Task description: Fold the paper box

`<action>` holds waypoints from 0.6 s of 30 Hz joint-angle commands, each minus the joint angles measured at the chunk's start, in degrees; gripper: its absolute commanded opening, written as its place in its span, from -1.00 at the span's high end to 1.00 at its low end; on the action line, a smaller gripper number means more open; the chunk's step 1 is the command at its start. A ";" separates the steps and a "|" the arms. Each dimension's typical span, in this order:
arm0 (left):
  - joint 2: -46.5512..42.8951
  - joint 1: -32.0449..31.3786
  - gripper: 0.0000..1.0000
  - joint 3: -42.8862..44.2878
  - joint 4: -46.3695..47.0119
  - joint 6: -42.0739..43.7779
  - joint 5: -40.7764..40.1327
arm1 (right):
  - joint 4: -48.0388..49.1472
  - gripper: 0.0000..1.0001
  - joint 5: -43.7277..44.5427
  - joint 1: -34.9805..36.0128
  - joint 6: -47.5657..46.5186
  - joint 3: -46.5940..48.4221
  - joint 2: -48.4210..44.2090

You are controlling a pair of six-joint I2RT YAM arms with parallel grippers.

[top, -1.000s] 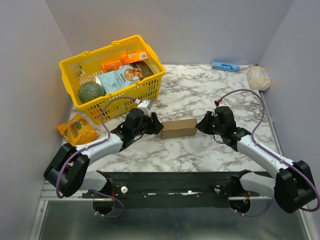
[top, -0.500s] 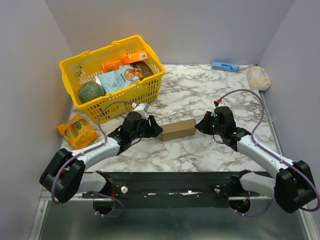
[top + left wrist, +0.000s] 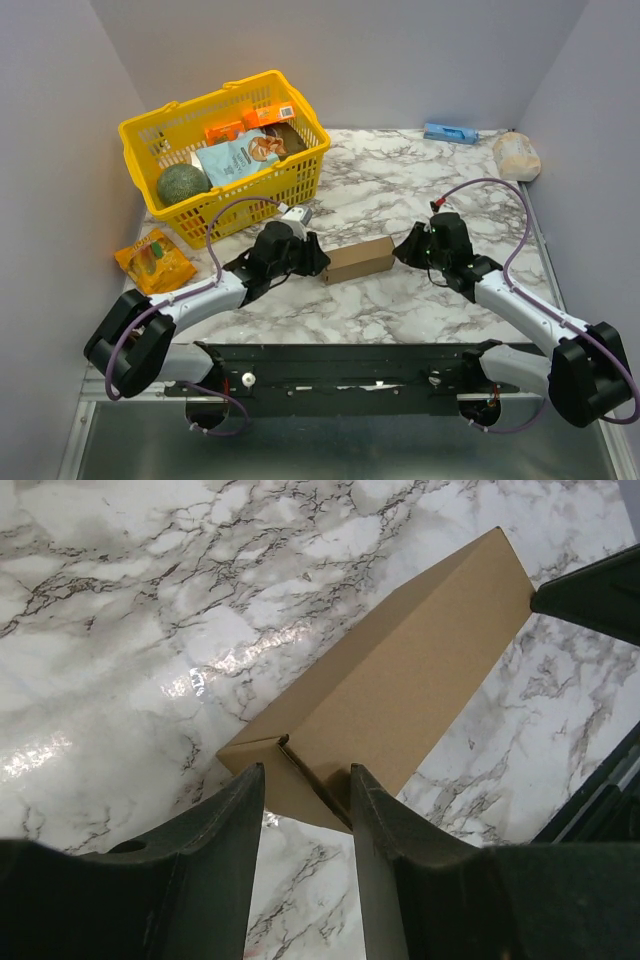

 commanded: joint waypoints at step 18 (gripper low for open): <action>-1.90 -16.27 0.08 -3.75 -8.19 4.16 -11.77 | -8.37 0.34 2.95 -0.03 0.24 -4.59 -5.51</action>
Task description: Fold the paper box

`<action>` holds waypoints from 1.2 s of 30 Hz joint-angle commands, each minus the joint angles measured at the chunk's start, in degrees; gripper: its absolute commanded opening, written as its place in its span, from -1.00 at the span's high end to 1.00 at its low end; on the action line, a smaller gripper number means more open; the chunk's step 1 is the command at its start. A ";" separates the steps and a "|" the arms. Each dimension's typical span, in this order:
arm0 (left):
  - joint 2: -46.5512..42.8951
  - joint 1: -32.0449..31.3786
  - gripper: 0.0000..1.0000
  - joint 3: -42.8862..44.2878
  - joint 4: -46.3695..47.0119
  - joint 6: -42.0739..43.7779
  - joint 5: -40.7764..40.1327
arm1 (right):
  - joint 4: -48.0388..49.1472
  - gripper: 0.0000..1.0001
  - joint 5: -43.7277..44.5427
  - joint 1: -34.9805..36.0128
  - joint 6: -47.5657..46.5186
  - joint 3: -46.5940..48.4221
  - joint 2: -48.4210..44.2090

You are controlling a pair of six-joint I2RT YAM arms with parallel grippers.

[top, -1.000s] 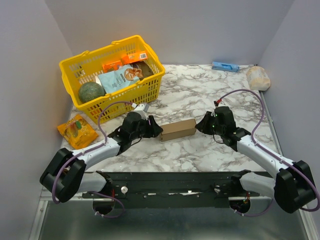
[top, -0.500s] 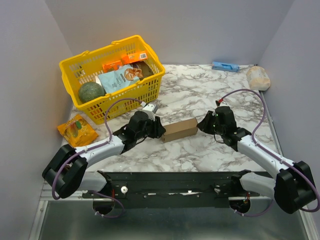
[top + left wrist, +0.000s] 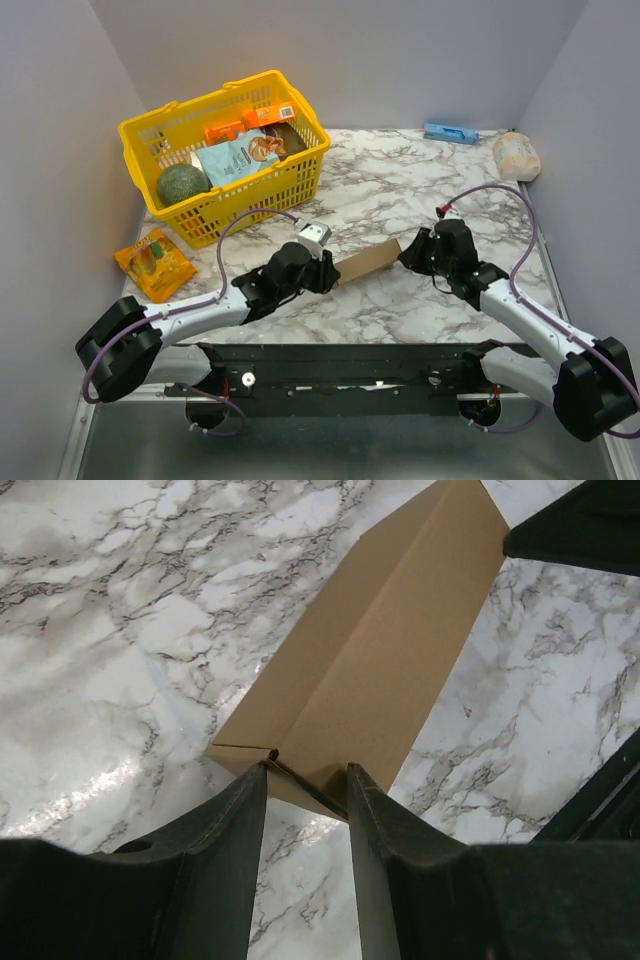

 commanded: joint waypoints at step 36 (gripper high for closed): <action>16.10 -0.94 -0.85 5.19 11.25 -7.76 15.46 | 24.95 -0.71 -15.16 0.16 18.46 -13.49 6.41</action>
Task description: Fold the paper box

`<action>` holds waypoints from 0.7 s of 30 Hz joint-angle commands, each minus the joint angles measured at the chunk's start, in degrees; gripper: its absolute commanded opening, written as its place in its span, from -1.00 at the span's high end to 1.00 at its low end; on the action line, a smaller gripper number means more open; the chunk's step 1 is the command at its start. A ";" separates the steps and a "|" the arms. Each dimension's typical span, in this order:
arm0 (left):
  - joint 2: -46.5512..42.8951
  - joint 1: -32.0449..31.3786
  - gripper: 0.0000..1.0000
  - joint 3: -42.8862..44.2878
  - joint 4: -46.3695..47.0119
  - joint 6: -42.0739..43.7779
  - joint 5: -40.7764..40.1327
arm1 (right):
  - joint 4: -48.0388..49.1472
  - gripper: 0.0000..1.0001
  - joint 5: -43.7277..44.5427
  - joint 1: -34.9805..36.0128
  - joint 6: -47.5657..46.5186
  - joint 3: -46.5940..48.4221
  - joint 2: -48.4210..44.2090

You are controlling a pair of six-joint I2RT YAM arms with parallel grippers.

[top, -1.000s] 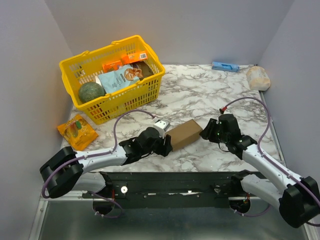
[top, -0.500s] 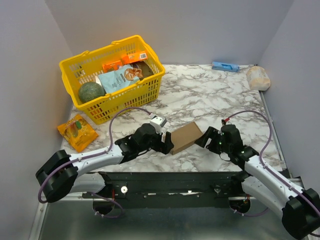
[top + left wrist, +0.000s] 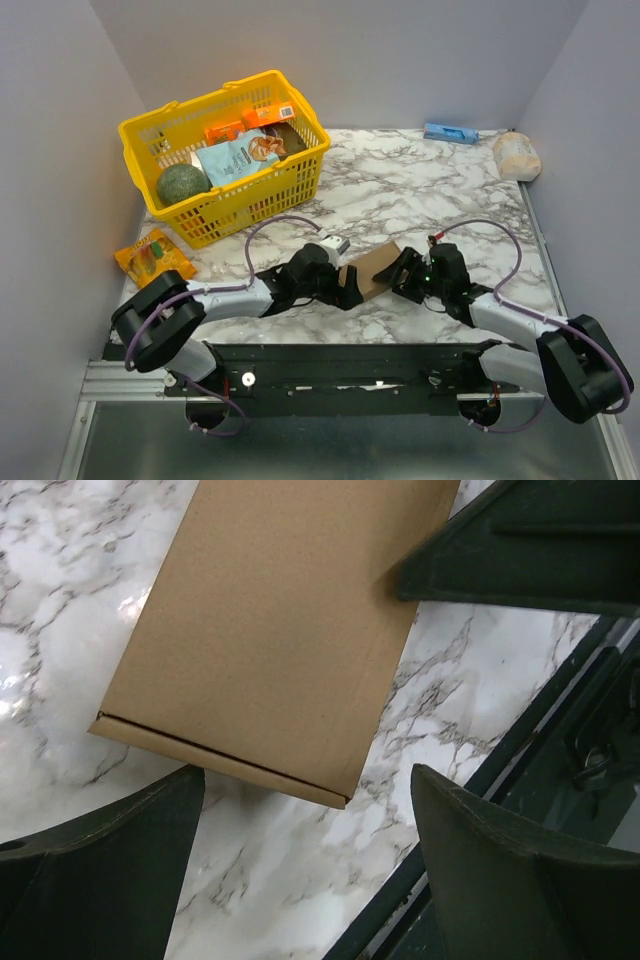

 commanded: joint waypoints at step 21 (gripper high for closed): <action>10.55 15.97 -0.87 18.55 11.69 11.13 -3.25 | 3.36 -0.84 5.62 -9.30 -21.74 18.43 7.33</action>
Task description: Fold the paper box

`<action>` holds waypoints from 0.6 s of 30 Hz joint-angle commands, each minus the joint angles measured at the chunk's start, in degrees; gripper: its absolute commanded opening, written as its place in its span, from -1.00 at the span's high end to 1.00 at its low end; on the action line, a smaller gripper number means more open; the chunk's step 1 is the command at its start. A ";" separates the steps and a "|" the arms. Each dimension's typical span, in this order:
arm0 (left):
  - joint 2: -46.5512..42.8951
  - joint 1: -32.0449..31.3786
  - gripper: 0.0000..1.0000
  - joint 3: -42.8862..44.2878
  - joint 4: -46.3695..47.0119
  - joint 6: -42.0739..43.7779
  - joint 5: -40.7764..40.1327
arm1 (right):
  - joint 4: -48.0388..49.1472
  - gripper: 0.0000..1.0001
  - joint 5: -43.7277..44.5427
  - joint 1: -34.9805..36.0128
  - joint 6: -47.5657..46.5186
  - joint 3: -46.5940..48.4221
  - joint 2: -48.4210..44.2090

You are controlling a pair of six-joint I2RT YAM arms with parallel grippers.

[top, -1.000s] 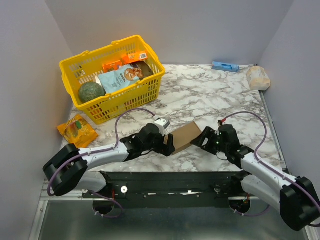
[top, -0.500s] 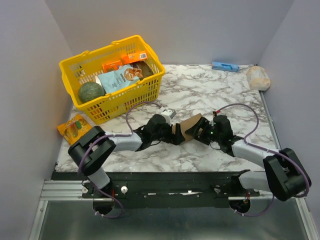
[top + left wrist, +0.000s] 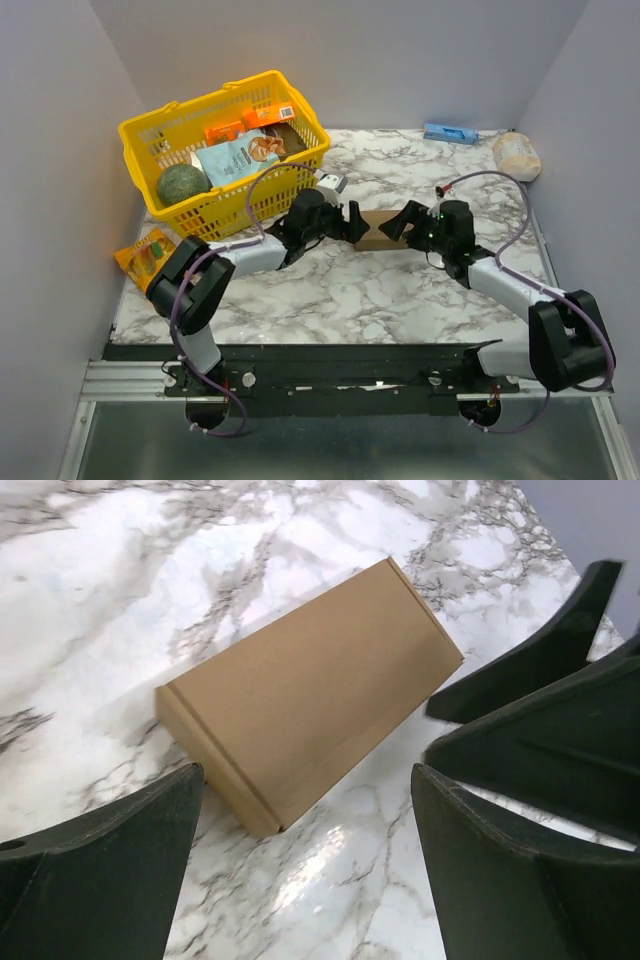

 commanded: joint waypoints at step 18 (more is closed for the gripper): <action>-38.85 5.50 -0.97 2.15 -35.23 8.58 -14.10 | -12.79 -0.99 11.79 -5.77 -29.45 0.78 -38.51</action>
